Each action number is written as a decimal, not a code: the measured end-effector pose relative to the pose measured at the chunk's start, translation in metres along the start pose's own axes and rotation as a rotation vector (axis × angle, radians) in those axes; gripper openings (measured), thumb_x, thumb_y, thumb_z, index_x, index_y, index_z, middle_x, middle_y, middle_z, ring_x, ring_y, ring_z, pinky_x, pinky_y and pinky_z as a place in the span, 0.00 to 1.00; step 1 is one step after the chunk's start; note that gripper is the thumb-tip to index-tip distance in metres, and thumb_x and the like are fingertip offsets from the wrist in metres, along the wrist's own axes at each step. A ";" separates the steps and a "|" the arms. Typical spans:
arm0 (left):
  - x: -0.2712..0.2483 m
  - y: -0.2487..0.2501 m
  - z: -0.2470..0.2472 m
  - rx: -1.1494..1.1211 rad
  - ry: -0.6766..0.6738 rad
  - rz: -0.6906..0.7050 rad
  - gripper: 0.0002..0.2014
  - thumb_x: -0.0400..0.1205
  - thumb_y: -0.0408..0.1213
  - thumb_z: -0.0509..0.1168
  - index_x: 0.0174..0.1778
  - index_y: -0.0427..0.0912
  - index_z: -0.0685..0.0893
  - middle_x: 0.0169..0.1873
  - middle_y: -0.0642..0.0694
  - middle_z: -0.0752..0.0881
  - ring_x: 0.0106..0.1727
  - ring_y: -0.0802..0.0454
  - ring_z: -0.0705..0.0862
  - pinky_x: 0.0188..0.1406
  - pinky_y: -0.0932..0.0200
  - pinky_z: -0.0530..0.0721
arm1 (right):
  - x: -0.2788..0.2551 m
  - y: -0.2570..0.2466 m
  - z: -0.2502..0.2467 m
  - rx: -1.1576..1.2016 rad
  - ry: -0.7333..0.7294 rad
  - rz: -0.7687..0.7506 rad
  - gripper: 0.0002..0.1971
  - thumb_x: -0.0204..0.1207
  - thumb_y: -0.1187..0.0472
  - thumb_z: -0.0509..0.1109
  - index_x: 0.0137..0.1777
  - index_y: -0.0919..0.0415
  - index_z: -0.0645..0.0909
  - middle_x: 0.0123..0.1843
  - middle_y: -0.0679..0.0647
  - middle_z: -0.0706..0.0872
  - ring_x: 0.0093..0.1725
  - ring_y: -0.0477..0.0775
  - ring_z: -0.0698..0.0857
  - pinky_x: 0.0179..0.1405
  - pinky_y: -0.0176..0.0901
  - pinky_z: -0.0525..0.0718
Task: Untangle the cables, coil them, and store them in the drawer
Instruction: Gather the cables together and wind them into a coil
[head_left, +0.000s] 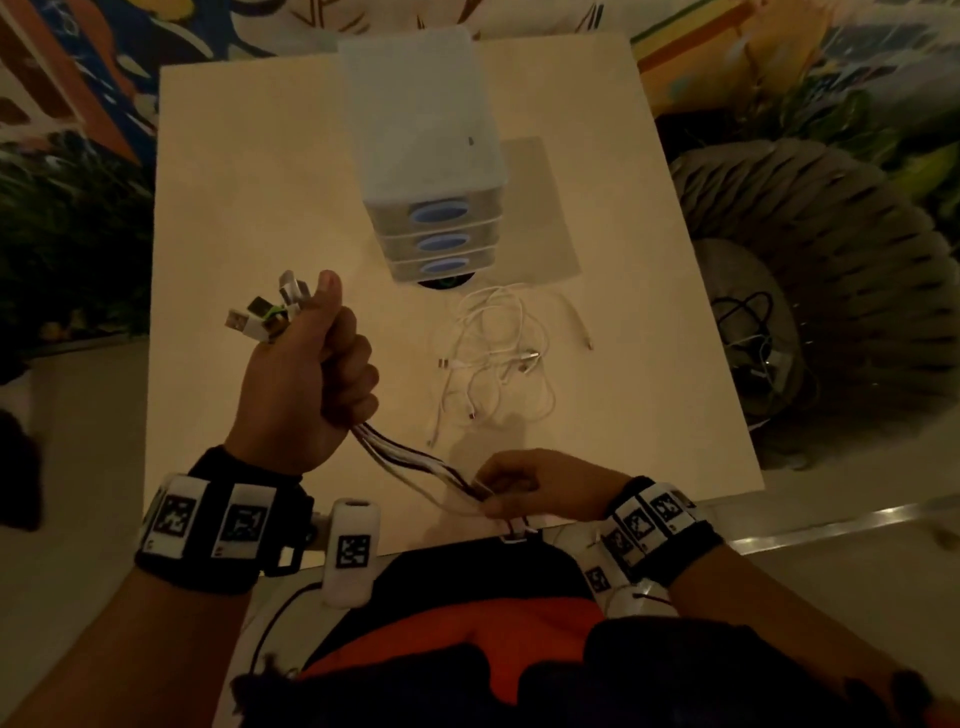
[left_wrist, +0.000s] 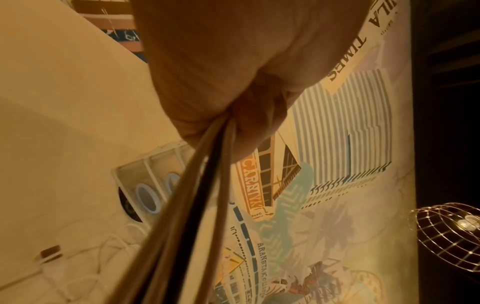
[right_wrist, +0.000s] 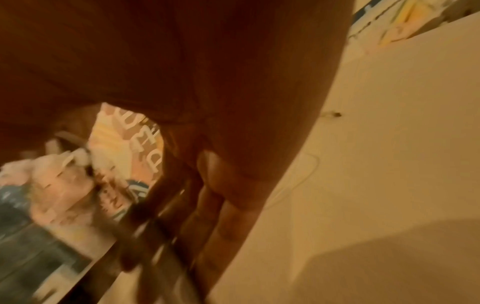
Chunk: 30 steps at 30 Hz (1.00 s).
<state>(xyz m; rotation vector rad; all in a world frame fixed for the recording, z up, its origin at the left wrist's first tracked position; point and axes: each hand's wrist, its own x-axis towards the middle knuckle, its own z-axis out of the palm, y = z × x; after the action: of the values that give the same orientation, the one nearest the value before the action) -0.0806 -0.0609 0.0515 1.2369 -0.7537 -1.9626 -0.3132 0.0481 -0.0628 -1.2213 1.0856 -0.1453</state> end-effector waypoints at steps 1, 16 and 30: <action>0.001 -0.001 -0.002 0.000 0.016 -0.007 0.28 0.88 0.58 0.54 0.25 0.49 0.59 0.24 0.49 0.51 0.23 0.52 0.47 0.20 0.60 0.49 | 0.002 0.003 -0.007 0.048 0.043 -0.007 0.14 0.77 0.39 0.73 0.58 0.42 0.86 0.57 0.47 0.91 0.60 0.49 0.89 0.68 0.51 0.83; -0.004 -0.033 -0.002 0.008 0.035 -0.031 0.24 0.82 0.55 0.61 0.30 0.49 0.56 0.21 0.51 0.54 0.22 0.53 0.48 0.23 0.60 0.48 | 0.134 -0.015 -0.062 -0.907 0.551 0.163 0.17 0.84 0.44 0.63 0.65 0.52 0.82 0.65 0.55 0.81 0.64 0.61 0.79 0.61 0.56 0.79; 0.011 -0.033 0.011 0.433 0.036 0.101 0.21 0.89 0.56 0.57 0.53 0.47 0.91 0.27 0.42 0.70 0.21 0.53 0.62 0.20 0.60 0.63 | 0.052 -0.076 -0.093 -0.548 0.681 -0.264 0.13 0.85 0.50 0.67 0.65 0.51 0.83 0.40 0.39 0.82 0.44 0.49 0.83 0.45 0.48 0.82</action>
<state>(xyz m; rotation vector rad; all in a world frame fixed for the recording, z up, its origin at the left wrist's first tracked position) -0.1023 -0.0493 0.0247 1.4428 -1.2437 -1.7424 -0.3206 -0.0774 -0.0269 -1.8821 1.6088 -0.5197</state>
